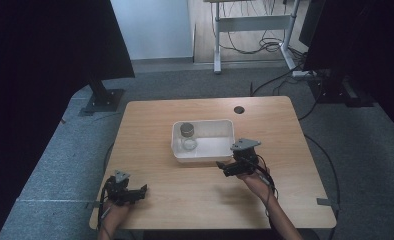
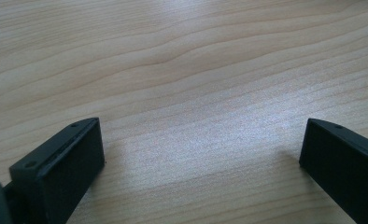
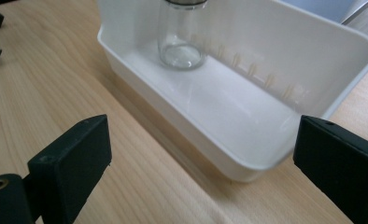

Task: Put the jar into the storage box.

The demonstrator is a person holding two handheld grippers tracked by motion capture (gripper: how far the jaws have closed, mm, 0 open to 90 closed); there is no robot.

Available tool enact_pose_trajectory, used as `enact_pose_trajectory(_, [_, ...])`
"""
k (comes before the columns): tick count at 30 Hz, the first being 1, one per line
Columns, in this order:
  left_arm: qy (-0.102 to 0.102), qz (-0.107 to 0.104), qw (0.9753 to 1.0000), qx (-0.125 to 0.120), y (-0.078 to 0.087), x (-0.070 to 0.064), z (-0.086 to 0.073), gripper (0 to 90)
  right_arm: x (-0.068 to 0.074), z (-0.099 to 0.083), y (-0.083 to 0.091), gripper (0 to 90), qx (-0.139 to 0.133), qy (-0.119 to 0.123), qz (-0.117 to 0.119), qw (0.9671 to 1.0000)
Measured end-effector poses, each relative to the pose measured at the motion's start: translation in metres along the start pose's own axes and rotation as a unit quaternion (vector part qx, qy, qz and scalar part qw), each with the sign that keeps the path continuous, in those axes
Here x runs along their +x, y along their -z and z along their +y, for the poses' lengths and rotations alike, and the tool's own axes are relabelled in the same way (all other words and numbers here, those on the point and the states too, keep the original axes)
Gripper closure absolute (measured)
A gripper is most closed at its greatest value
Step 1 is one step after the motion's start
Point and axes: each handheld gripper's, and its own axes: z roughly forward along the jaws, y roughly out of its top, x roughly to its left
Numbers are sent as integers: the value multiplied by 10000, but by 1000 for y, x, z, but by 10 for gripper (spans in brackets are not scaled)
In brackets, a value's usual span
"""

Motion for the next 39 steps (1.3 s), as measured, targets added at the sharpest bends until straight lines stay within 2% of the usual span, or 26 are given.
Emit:
enact_pose_trajectory(3, [0,0,10000,1,0,0,0,0,0,-4,4,28,99,64,-37,9999])
enact_pose_trajectory(14, [2,2,10000,0,0,0,0,0,-4,-20,22,4,135,1,-130,9998])
enact_pose_trajectory(27, [4,6,10000,1,0,0,0,0,-19,-51,51,0,95,-355,-292,9989])
enact_pose_trajectory(39, [5,6,10000,1,0,0,0,0,-23,-88,68,0,274,-684,-476,9961])
